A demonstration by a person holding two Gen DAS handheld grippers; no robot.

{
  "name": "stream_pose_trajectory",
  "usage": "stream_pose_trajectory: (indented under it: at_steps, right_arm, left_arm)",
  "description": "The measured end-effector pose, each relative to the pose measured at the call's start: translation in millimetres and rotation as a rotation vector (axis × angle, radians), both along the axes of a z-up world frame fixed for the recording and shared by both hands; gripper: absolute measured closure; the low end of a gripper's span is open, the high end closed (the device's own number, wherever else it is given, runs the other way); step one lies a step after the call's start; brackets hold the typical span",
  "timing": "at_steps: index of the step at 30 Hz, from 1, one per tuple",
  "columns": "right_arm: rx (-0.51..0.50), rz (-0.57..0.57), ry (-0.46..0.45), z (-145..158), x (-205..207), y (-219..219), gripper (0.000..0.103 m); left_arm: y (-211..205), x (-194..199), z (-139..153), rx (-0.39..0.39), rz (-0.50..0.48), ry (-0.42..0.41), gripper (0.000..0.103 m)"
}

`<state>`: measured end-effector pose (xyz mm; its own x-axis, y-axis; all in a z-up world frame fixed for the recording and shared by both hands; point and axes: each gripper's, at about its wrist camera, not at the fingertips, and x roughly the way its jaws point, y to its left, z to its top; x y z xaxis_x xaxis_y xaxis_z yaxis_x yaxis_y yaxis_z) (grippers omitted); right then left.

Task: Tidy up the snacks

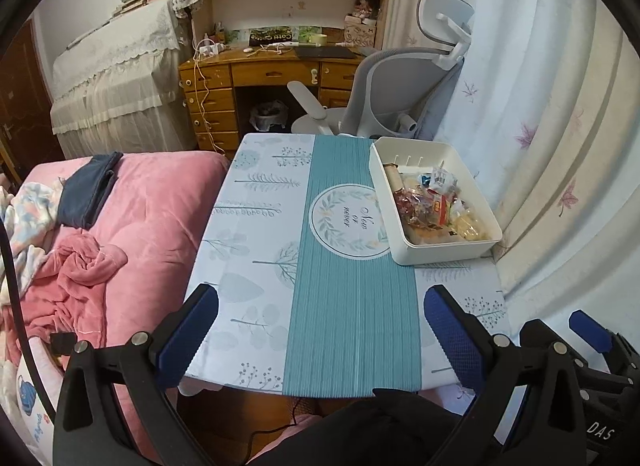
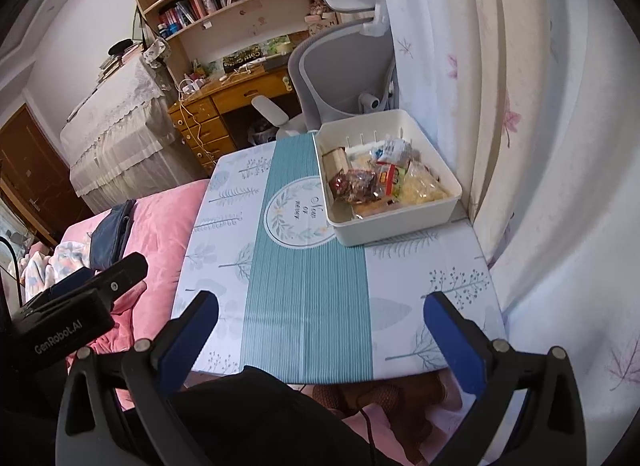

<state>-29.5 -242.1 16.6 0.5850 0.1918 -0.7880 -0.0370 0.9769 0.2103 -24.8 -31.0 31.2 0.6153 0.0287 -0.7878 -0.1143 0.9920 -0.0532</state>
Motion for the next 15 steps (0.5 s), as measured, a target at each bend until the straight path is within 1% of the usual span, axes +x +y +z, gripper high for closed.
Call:
stream_pose_trajectory:
  at_steps: [3,7,15]
  right_arm:
    - [0.005,0.010,0.002,-0.9,1.5,2.6,0.000]
    - [0.005,0.019,0.009,-2.0,2.8,5.7,0.000]
    - [-0.011,0.004,0.044,-7.0,2.8,4.8,0.000]
  left_arm:
    - [0.1,0.4,1.3,0.014,0.004,-0.004,0.001]
    - [-0.5,3.1,-1.2,0.019,0.000,0.011,0.001]
    - [-7.1,4.1,-2.6,0.032,-0.026,0.019,0.001]
